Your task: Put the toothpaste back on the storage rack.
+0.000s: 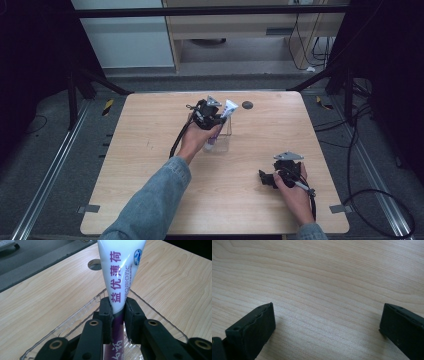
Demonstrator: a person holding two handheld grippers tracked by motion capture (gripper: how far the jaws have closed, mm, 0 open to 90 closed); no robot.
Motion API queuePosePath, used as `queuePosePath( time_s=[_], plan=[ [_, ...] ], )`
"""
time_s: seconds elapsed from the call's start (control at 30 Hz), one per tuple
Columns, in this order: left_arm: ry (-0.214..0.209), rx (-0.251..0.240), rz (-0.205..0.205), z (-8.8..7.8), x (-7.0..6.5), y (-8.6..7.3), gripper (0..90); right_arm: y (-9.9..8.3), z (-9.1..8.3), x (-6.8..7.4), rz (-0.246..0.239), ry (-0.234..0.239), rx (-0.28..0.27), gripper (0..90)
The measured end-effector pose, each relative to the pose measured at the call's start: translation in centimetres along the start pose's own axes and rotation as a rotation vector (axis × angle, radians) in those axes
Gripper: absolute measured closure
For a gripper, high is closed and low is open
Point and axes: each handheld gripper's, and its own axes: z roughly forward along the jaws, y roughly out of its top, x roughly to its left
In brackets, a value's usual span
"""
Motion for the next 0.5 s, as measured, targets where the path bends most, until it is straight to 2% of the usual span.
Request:
queuePosePath(
  time_s=[0.5],
  plan=[
    [-0.003,-0.008,-0.011,-0.04,0.11,-0.05,72.5,0.0,0.0,0.0,0.0,0.0,0.0,0.3]
  ],
)
